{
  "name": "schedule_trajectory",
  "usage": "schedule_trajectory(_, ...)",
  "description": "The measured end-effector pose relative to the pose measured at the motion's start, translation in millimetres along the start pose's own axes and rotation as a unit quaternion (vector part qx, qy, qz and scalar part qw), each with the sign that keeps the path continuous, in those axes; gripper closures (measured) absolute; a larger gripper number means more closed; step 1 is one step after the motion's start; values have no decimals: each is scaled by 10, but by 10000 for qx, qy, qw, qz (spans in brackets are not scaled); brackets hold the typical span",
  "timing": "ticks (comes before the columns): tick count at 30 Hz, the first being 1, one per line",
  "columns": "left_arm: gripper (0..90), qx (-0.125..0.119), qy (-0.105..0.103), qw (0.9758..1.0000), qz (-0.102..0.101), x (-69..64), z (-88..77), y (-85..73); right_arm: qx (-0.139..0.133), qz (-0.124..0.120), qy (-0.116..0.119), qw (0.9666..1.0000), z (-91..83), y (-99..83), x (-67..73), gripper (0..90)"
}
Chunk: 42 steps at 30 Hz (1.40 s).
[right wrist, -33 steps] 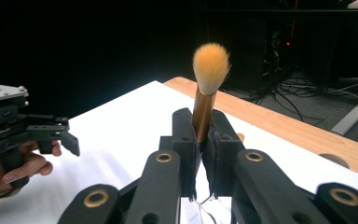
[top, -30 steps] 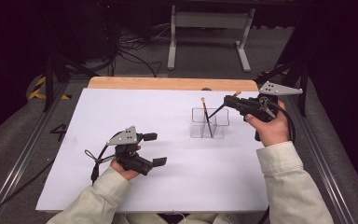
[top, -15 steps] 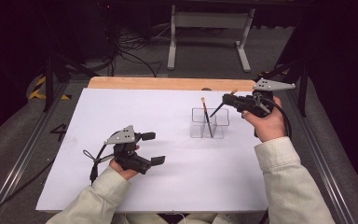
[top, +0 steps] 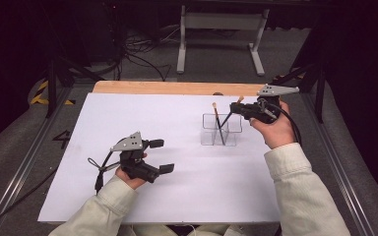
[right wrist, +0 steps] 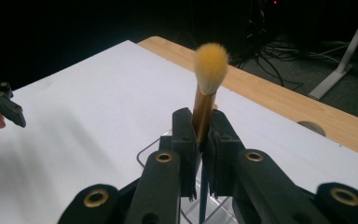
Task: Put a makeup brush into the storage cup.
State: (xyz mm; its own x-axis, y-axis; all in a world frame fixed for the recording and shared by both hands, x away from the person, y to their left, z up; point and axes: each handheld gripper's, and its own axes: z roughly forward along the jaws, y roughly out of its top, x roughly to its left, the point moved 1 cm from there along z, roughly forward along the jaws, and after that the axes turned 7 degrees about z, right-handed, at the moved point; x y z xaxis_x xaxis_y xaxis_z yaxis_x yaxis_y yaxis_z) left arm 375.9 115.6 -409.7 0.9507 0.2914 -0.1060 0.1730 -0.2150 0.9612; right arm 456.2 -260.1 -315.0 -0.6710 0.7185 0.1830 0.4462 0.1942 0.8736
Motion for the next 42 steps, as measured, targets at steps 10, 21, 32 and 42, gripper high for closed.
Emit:
schedule_trajectory(10, 16, 5, 3, 10000, 11, -10, 0, 3, 237, -36, -53, 9997, 96, -37, 1, 837)
schedule_trajectory(21, 16, -4, -17, 10000, 22, -11, 1, 6, 436, 5, -52, 9990, 181, -91, -33, 837)
schedule_trajectory(32, 16, -19, -5, 10000, 13, -6, 3, 9, 587, 48, -50, 9983, 251, -140, -45, 835)
schedule_trajectory(42, 16, -34, 4, 10000, 8, 7, -5, 5, 119, 16, -418, 9991, 168, -185, -79, 370)
